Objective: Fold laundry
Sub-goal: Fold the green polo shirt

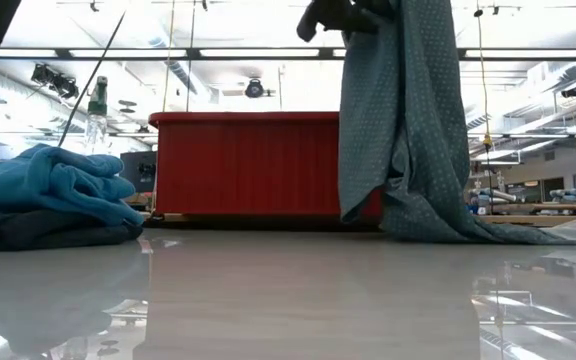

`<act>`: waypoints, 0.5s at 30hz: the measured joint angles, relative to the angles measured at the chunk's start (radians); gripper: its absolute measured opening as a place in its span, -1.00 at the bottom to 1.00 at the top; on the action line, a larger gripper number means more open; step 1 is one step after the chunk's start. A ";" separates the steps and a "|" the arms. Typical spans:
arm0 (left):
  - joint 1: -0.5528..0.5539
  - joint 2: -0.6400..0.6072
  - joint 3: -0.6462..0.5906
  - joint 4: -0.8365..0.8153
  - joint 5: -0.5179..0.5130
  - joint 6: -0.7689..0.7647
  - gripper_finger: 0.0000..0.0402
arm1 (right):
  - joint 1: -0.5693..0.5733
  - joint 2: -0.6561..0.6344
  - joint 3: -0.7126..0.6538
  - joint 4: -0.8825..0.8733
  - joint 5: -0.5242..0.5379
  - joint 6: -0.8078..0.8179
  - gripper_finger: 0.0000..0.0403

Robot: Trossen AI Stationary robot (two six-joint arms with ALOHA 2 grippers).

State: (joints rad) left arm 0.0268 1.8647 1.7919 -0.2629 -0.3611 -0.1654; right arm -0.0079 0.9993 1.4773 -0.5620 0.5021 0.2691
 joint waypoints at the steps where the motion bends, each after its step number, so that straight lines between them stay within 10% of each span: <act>1: 0.003 0.002 -0.001 0.014 0.001 0.001 -0.31 | -0.005 0.001 0.000 0.011 0.000 0.000 -0.96; 7: 0.037 0.024 -0.001 -0.014 0.003 -0.009 -0.91 | -0.031 0.002 0.000 0.038 0.003 -0.003 -0.96; 15: 0.008 -0.075 0.019 -0.185 -0.103 -0.025 -0.99 | -0.051 -0.007 0.000 -0.103 0.019 -0.031 -0.96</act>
State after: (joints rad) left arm 0.0348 1.7894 1.8105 -0.4481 -0.4639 -0.1906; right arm -0.0586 0.9922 1.4773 -0.6646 0.5208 0.2379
